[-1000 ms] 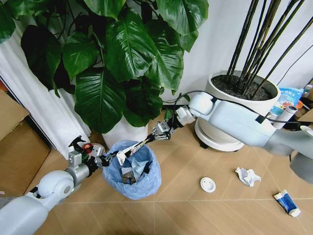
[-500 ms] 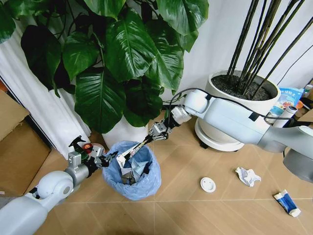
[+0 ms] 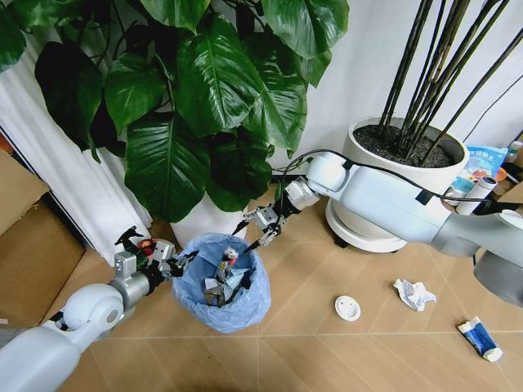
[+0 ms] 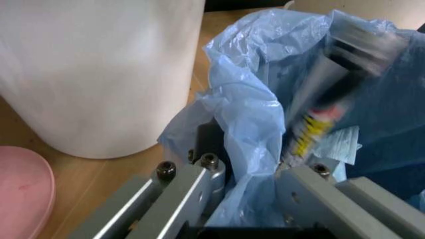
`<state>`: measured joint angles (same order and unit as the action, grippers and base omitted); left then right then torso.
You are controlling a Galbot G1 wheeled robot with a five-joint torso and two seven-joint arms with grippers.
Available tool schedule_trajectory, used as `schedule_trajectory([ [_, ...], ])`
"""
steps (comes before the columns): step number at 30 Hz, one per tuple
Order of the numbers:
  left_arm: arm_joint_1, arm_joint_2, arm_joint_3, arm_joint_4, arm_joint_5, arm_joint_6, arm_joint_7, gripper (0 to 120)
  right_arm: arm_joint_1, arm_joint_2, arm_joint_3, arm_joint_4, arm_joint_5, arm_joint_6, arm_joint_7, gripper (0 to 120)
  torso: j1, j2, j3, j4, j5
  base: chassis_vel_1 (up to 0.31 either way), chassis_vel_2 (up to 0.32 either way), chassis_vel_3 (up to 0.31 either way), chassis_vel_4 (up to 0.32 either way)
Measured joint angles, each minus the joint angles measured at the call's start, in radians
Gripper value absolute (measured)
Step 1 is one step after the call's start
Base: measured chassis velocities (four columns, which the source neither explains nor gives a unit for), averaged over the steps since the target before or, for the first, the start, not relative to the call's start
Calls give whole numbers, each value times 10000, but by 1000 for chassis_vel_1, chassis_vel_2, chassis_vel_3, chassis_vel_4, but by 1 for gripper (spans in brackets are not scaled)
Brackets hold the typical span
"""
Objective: Pick up the trash bin and place the garbage on the floor into it.
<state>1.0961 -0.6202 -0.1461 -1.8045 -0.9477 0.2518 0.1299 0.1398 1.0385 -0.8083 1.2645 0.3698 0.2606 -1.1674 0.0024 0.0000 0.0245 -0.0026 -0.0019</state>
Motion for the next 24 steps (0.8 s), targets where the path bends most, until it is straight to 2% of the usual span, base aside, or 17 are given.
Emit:
schedule_trajectory([
  [1,17,1,0,1,0,0,-1,0,-20,-37,30,41,-1,-3,0,74,0,0,0,0,0,0,0,0,0],
  [2,17,1,0,1,0,0,-1,0,-20,-37,30,41,-1,-3,0,74,0,0,0,0,0,0,0,0,0],
  [6,121,-6,-106,33,11,0,-26,0,-325,-439,354,311,210,-173,77,93,0,0,0,3,0,0,0,0,0],
  [9,212,2,-182,20,19,0,-57,0,-732,-879,592,596,804,-389,368,99,0,0,0,3,-1,0,0,0,0],
  [10,212,2,-182,20,19,0,-57,0,-732,-879,592,596,804,-389,368,99,0,0,0,3,-1,0,0,0,0],
  [13,301,62,-287,-17,31,0,-84,0,-1738,-1759,1313,1126,2057,-889,1242,100,0,0,-1,2,4,0,0,0,0],
  [14,301,62,-287,-17,31,0,-84,0,-1738,-1759,1313,1126,2057,-889,1242,100,0,0,-1,2,4,0,0,0,0],
  [16,314,73,-366,-42,6,-1,-118,0,-2632,-2489,2031,1504,3003,-1111,2347,100,0,0,0,0,6,0,0,0,0],
  [17,314,73,-366,-42,6,-1,-118,0,-2632,-2489,2031,1504,3003,-1111,2347,100,0,0,0,0,6,0,0,0,0],
  [19,263,54,-391,-43,-27,-3,-163,0,-4302,-3331,3372,1971,4370,-1292,4454,100,0,1,-3,-3,-7,0,0,0,0],
  [20,229,37,-383,-43,-36,-4,-167,0,-5266,-3556,4021,2160,4781,-1369,5354,100,0,0,-1,-4,6,0,0,0,0],
  [21,229,37,-383,-43,-36,-4,-167,0,-5266,-3556,4021,2160,4781,-1369,5354,100,0,0,-1,-4,6,0,0,0,0],
  [22,205,29,-367,-43,-38,-4,-166,0,-5767,-3646,4351,2245,4909,-1420,5797,100,0,0,-1,-4,16,0,0,0,0],
  [23,160,18,-324,-35,-38,-4,-163,0,-6981,-3806,5253,2419,5064,-1561,6818,100,0,0,-1,-6,15,0,0,0,0],
  [24,160,18,-324,-35,-38,-4,-163,0,-6981,-3806,5253,2419,5064,-1561,6818,100,0,0,-1,-6,15,0,0,0,0],
])
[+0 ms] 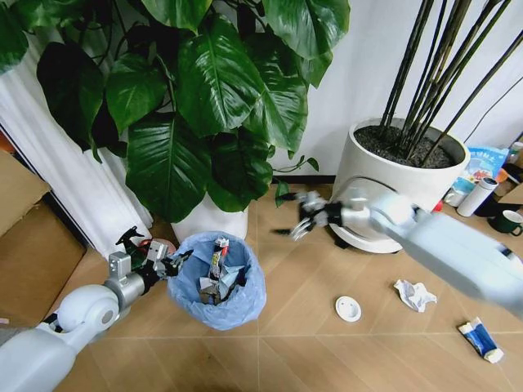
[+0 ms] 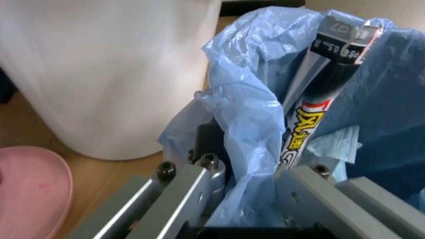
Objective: Pick up the trash bin and place the garbage on the floor into it.
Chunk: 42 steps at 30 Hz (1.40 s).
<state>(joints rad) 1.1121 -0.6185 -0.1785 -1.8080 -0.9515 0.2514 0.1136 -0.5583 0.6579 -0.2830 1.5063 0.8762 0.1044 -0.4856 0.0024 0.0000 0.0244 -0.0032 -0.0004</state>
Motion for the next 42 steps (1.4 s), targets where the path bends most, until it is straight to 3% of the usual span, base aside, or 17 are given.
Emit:
schedule_trajectory([
  [2,-33,-9,67,45,3,0,28,0,-1359,-137,894,134,128,-18,936,100,-1,1,-2,1,-24,0,0,0,0],
  [4,-58,-36,105,87,26,-1,55,0,-2570,-99,1429,178,110,83,1325,100,0,0,0,7,-4,0,0,0,0],
  [12,-103,-107,135,-28,86,-12,95,0,-4780,111,2511,174,-620,305,1601,100,-1,1,0,9,-13,0,0,0,0],
  [16,-89,-108,76,-123,103,-35,139,0,-5982,646,3228,-475,-1893,633,1492,100,-1,1,0,7,-14,0,0,0,0],
  [23,-24,-19,2,-150,101,-63,177,0,-6604,1564,3792,-1472,-3062,947,1535,100,-1,1,1,7,-14,0,0,0,0],
  [28,-31,-6,76,-163,101,-64,174,0,-6202,2082,3657,-2675,-3328,934,1536,100,-1,1,1,7,-18,0,0,0,0],
  [42,70,105,4,-329,64,-34,84,0,-5693,2782,3354,-4236,-3728,825,1521,100,0,0,1,5,-15,0,0,0,0],
])
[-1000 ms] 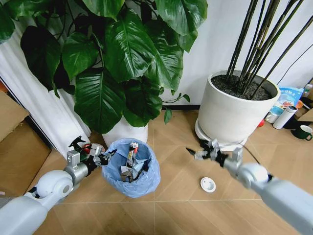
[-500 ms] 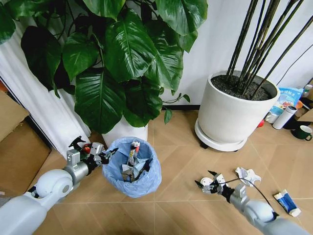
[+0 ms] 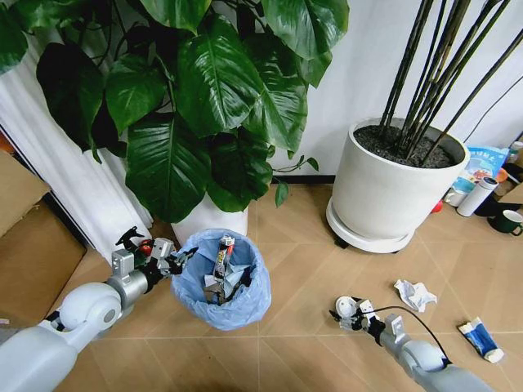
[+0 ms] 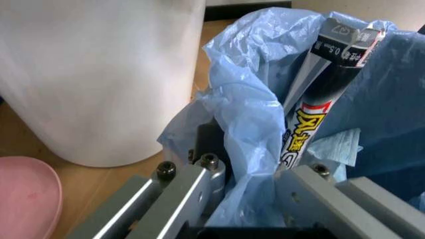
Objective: Pick up the trash bin and place the garbage on the floor into it.
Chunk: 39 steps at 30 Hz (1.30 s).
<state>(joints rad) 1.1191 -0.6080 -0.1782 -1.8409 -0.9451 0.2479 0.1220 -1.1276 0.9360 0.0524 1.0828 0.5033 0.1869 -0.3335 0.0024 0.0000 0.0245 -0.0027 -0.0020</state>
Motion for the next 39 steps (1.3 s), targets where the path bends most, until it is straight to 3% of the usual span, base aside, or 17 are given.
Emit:
schedule_trajectory([
  [22,-94,59,-11,25,-156,22,-20,0,1246,944,-355,-1943,-384,110,-534,97,0,0,0,2,-5,0,0,0,0],
  [34,-98,90,-53,56,-185,22,-17,0,1484,1018,-424,-2296,-395,35,-647,56,-1,2,-3,0,-3,0,0,0,0],
  [37,-100,93,-59,53,-190,22,-17,0,1427,929,-410,-2226,-543,34,-707,41,-2,1,-1,2,2,0,0,0,0],
  [39,-99,95,-59,48,-190,21,-17,0,1412,899,-405,-2206,-574,34,-733,39,-1,1,-1,3,3,0,0,0,0],
])
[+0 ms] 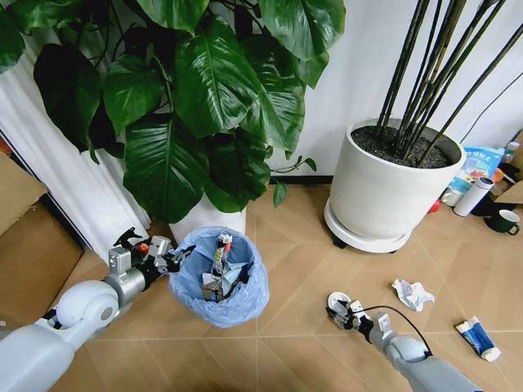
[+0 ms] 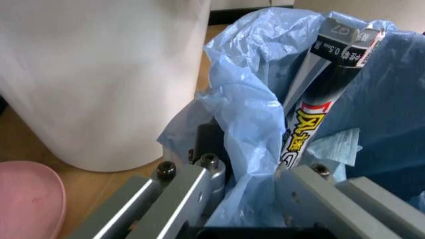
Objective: Pick up the trash bin and place the garbage on the floor into it.
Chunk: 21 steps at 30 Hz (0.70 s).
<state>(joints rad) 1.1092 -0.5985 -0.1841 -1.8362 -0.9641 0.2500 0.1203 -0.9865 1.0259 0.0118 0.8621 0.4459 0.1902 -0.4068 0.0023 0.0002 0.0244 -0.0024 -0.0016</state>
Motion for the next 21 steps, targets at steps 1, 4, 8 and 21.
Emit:
schedule_trajectory([
  [1,1,6,0,-8,0,0,0,0,-9,-26,12,13,-59,0,-39,36,0,0,0,0,2,0,0,0,0],
  [4,3,22,-3,-18,-6,0,3,0,-38,-104,29,90,-145,-1,-135,30,0,-1,1,3,3,0,0,0,0],
  [8,-12,25,-7,-20,-22,-1,4,0,-91,-219,23,244,-208,-4,-224,19,1,-2,2,5,9,0,0,0,0],
  [21,-24,-14,1,-35,-18,-1,-14,0,-244,-716,3,959,105,-101,-368,0,3,-5,4,-1,0,0,0,0,0],
])
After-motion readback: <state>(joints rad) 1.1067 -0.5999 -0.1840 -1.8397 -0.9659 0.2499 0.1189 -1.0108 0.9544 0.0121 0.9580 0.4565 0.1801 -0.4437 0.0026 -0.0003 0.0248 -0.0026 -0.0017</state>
